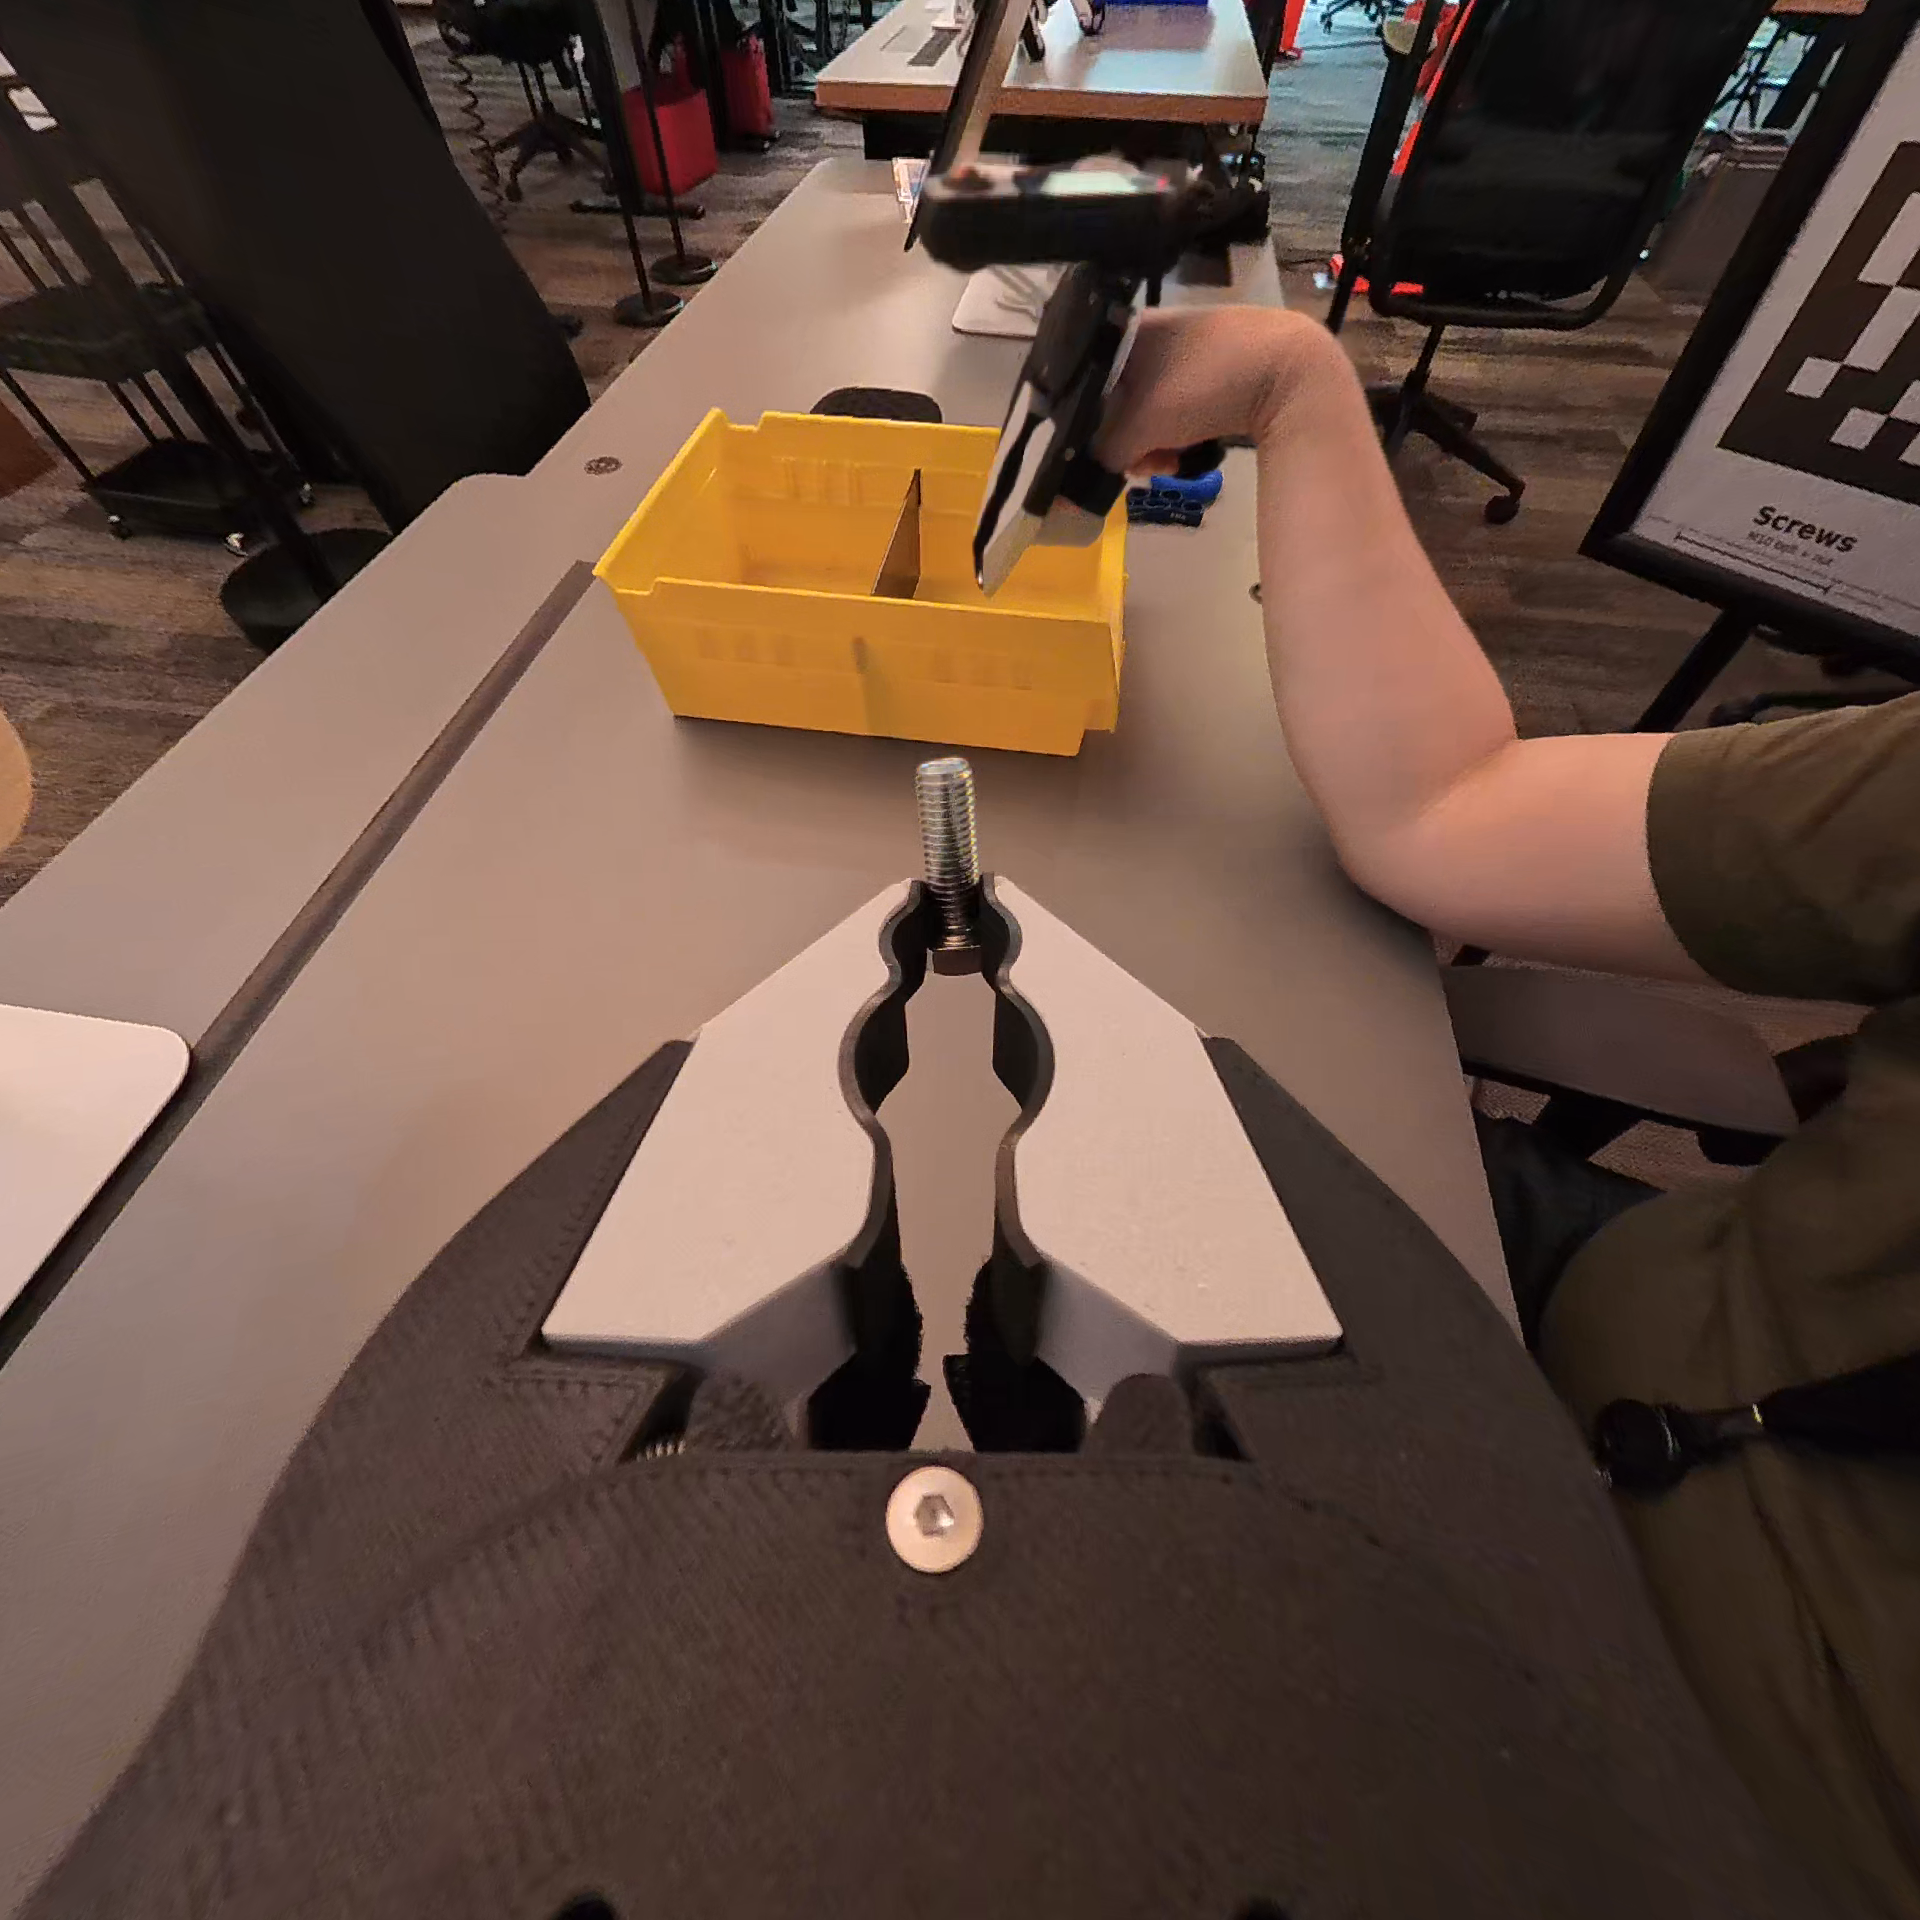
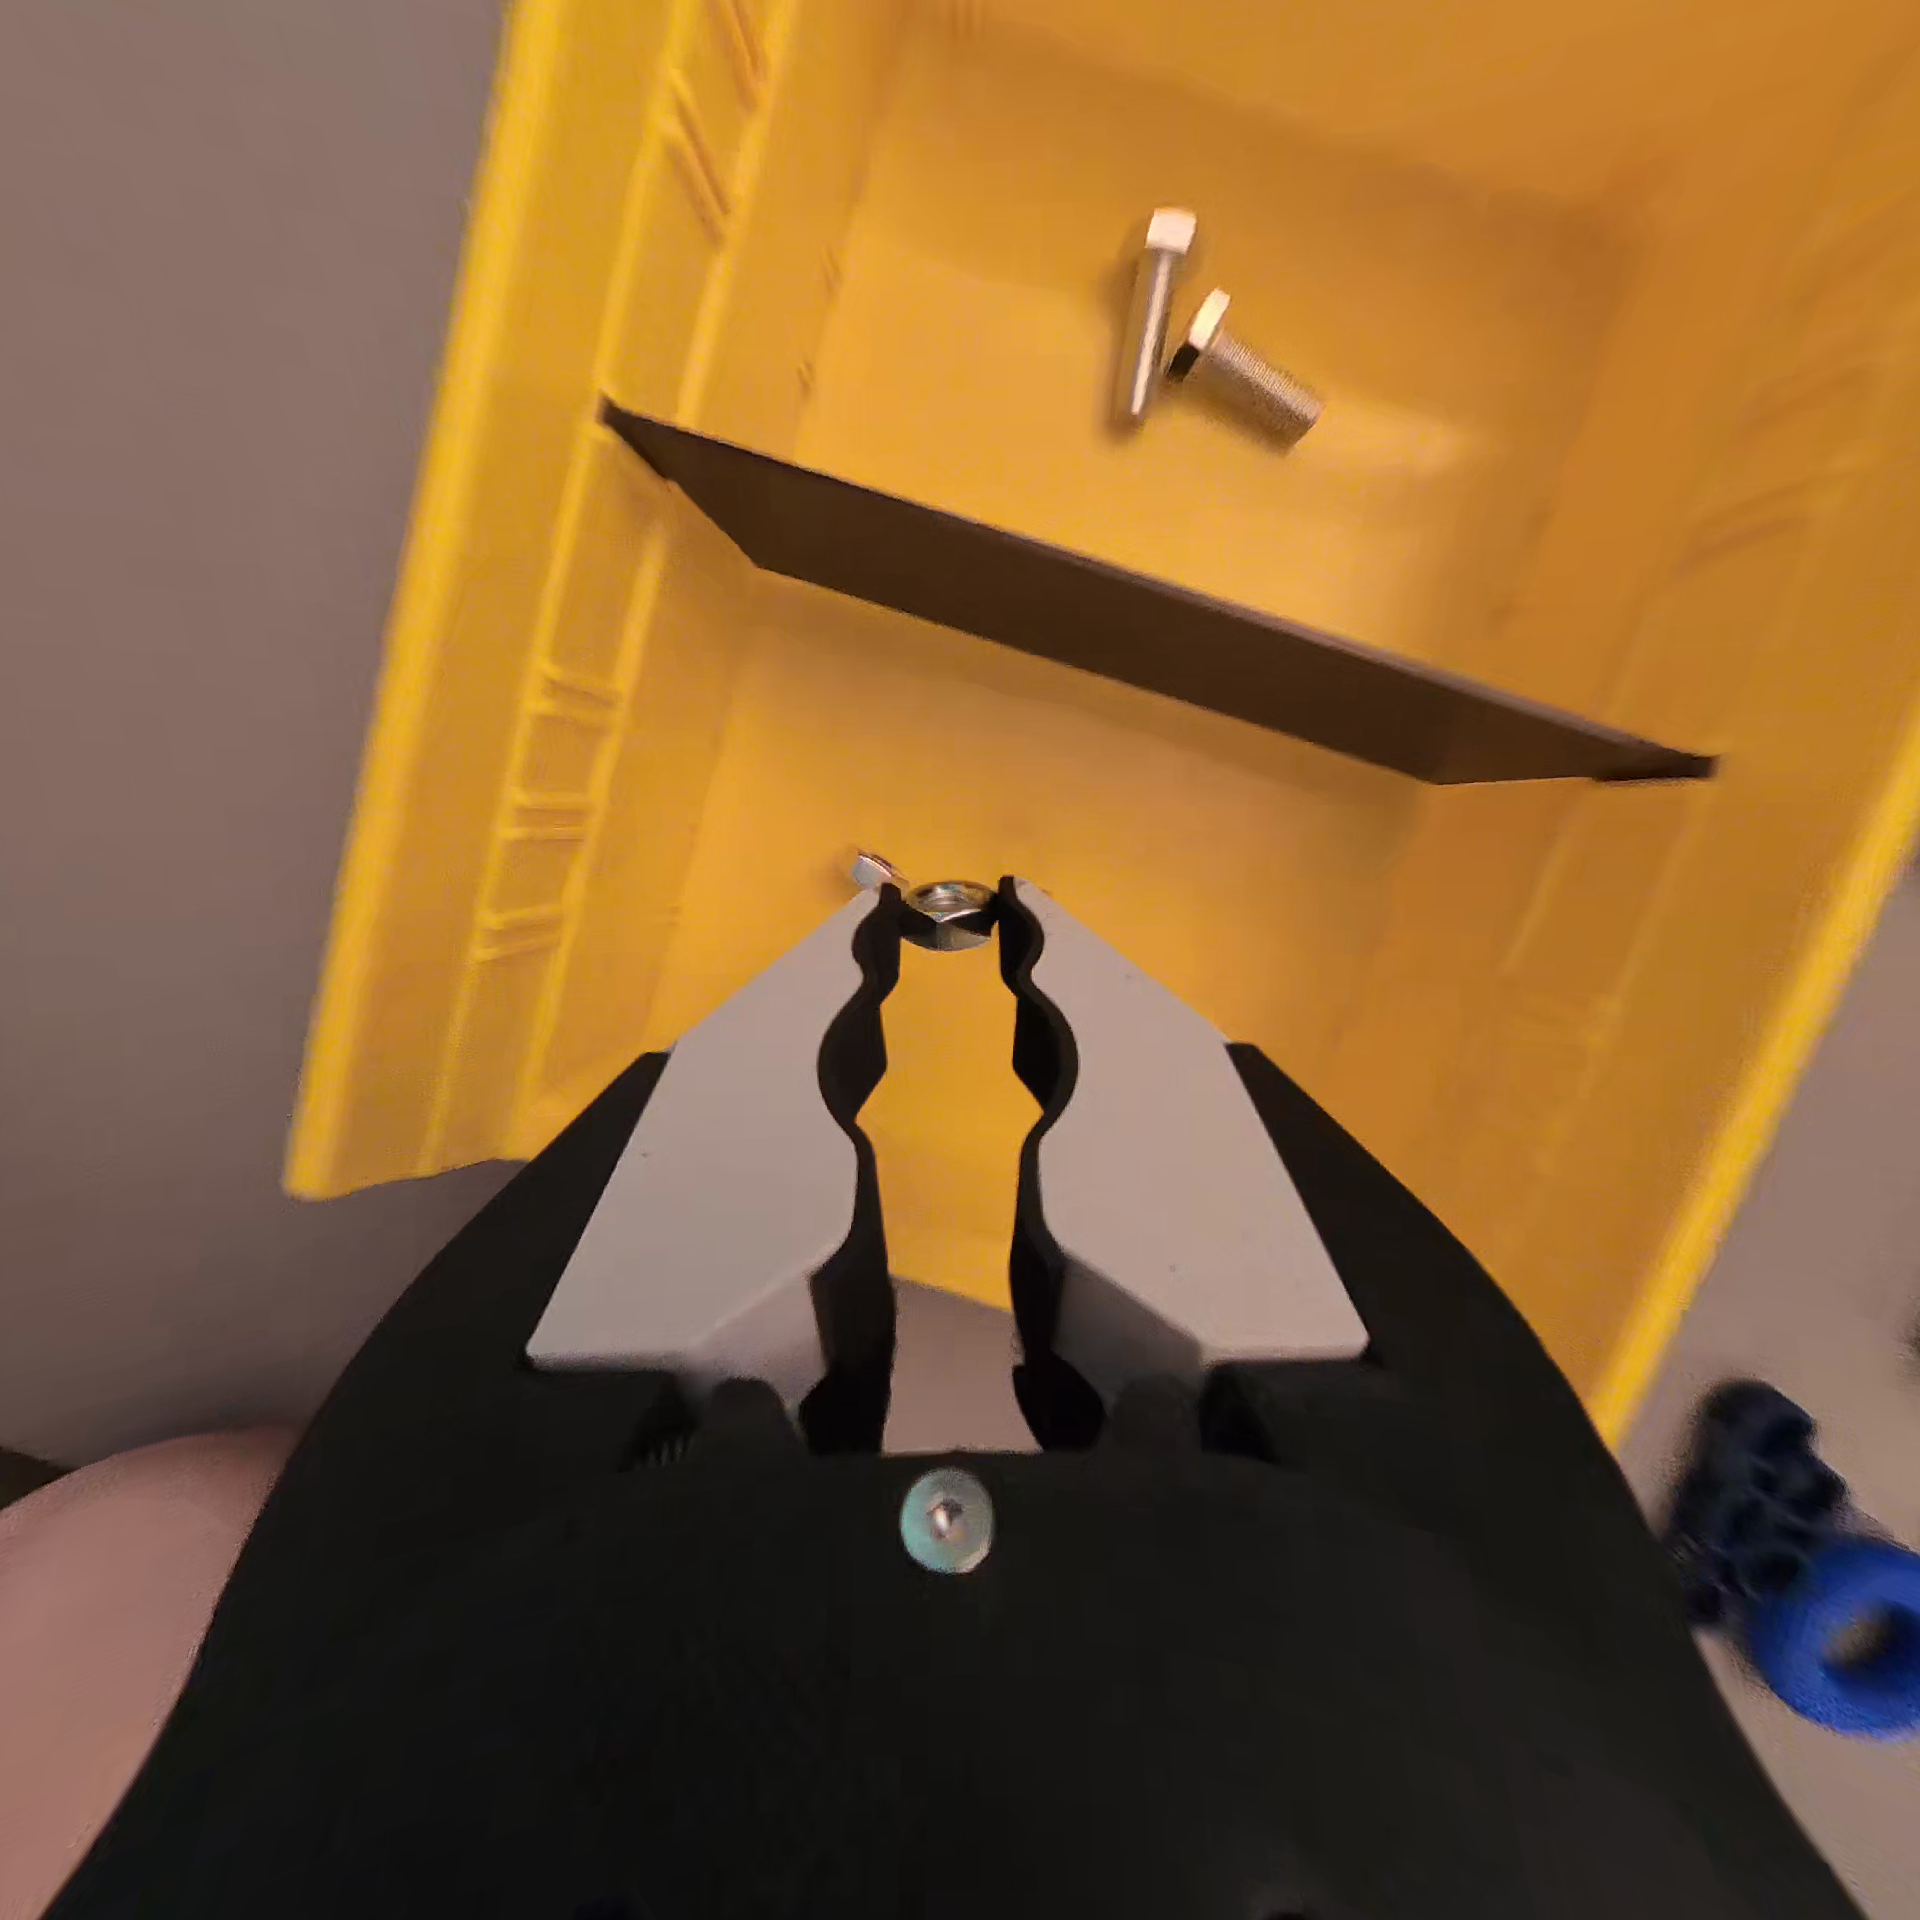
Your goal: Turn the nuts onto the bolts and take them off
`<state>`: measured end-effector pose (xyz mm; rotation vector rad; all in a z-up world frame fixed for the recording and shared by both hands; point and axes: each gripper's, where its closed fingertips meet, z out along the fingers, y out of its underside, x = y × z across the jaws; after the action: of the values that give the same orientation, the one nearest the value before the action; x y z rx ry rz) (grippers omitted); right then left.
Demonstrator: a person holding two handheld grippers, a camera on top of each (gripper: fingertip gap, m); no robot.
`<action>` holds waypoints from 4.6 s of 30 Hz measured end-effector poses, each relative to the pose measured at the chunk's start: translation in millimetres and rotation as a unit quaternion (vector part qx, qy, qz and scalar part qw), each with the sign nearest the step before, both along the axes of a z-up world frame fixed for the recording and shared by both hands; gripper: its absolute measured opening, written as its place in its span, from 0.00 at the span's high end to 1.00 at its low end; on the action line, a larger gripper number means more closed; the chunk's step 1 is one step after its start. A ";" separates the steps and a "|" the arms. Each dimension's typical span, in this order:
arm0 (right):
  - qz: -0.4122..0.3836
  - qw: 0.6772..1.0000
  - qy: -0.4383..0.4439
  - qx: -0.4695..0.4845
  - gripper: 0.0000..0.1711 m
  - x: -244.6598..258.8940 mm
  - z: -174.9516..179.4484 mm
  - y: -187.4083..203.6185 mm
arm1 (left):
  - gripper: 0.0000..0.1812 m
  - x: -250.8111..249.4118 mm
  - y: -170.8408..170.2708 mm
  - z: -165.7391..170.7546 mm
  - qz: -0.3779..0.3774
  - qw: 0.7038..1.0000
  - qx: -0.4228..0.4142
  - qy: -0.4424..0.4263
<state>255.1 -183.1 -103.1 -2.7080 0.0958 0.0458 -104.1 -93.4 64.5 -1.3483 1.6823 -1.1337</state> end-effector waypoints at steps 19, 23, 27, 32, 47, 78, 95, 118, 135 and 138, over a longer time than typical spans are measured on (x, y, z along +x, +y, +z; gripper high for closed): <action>0.386 0.726 0.229 0.521 0.81 -319.8 266.9 88.6 | 0.96 12.8 5.1 31.0 0.005 0.985 -0.112 -0.129; 0.403 0.743 0.277 0.456 0.81 -349.0 239.3 107.8 | 0.96 7.9 4.3 39.1 0.003 0.984 -0.103 -0.144; 0.437 0.729 0.324 0.416 0.95 -367.3 225.5 107.0 | 0.96 7.5 2.6 39.0 -0.004 0.986 -0.093 -0.142; 0.423 0.768 0.254 0.408 0.95 -343.8 219.5 113.6 | 0.82 11.0 6.6 41.2 0.006 0.983 -0.099 -0.156; -0.077 0.985 -0.144 0.057 0.94 43.6 11.1 122.7 | 0.69 -10.5 129.1 -12.4 0.359 0.927 0.105 -0.004; 0.094 0.844 -0.198 0.489 0.52 -329.0 192.8 217.7 | 0.60 -149.4 217.0 52.5 0.636 0.728 0.252 -0.050; -0.118 0.818 -0.186 0.531 0.34 -302.0 227.6 241.8 | 0.56 -166.2 218.4 60.7 0.640 0.731 0.229 -0.064; -0.170 0.791 -0.169 0.563 0.36 -266.1 246.3 214.5 | 0.53 -246.9 146.6 98.9 0.537 0.834 0.030 -0.122; -0.166 0.815 -0.176 0.526 0.39 -262.9 227.5 227.3 | 0.57 -334.4 150.8 -9.3 0.578 0.815 -0.023 0.021; -0.132 0.828 -0.185 0.512 0.40 -267.6 222.2 236.2 | 0.66 -334.4 150.5 -21.6 0.558 0.828 -0.026 0.047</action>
<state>-12.5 53.1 119.1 -1.5626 0.2446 -0.3971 -438.5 57.1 42.9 -1.9976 0.6129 -0.3921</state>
